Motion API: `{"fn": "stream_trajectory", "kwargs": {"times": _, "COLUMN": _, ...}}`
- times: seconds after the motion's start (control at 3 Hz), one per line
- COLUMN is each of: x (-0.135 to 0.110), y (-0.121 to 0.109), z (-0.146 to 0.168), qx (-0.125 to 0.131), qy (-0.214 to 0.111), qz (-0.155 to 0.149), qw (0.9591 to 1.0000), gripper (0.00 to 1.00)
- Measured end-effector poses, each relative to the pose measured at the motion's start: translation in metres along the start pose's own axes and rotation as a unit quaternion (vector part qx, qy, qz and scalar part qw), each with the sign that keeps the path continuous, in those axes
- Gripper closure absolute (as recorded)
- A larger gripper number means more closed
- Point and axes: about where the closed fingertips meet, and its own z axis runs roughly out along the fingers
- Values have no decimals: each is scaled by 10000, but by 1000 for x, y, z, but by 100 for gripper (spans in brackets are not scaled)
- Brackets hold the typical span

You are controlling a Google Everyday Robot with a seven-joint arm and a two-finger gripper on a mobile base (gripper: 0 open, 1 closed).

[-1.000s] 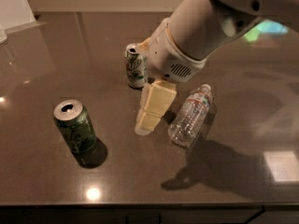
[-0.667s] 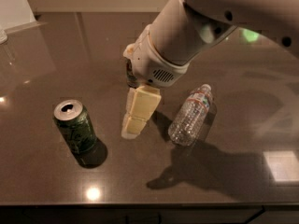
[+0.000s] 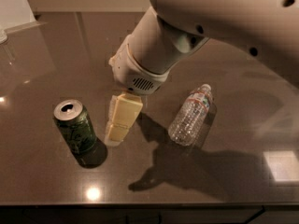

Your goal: Move green can near water bottle

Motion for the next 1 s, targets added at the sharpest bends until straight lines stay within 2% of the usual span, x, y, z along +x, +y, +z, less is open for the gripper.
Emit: {"fn": "stream_trajectory", "kwargs": {"times": 1.0, "x": -29, "y": 19, "z": 59, "qx": -621, "qy": -270, "qz": -364, "qw": 9970, "gripper": 0}}
